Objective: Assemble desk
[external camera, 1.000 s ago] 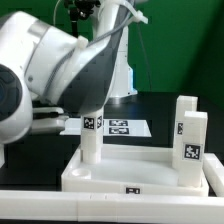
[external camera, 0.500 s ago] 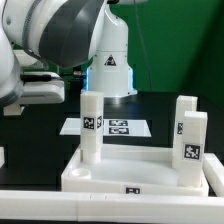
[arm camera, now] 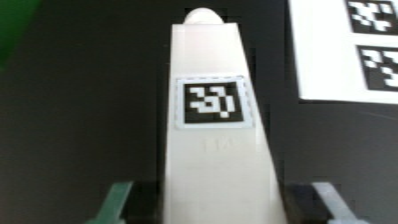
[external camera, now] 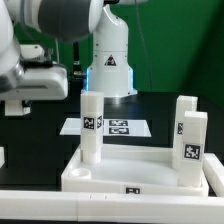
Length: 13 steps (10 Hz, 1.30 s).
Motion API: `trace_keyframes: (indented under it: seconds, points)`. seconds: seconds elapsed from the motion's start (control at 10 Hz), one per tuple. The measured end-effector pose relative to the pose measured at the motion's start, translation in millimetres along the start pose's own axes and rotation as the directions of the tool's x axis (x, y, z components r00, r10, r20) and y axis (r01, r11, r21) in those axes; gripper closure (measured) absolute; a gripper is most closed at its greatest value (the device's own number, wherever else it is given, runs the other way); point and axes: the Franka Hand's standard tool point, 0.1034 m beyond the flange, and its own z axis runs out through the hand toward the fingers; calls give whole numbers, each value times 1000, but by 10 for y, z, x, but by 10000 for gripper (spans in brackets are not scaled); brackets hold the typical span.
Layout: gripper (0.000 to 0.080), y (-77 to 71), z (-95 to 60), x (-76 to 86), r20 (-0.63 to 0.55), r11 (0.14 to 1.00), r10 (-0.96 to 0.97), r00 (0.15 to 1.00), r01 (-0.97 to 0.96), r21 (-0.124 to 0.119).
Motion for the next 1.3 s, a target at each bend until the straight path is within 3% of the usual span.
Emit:
trace_keyframes:
  seconds: [0.2,0.3,0.4,0.6,0.7,0.8,1.0,1.1,1.3]
  points:
    - [509,-111,-206,127,-152,999,43,988,-40,21]
    - [509,-73,-222,156,-261,1000,27,965,-27,3]
    - [509,-62,-180,110,-297,999,33,954,-32,8]
    - [509,-24,-255,156,-433,999,30,901,-43,-21]
    - [509,-130,-343,105,-455,999,45,889,-50,0]
    - [509,-247,-530,113,-506,998,57,861,-48,31]
    - [509,-388,-803,138,-598,998,70,798,-57,40]
    - [509,-388,-857,179,-656,998,55,753,-61,14]
    - [509,-309,-833,192,-727,997,50,684,-82,-9]
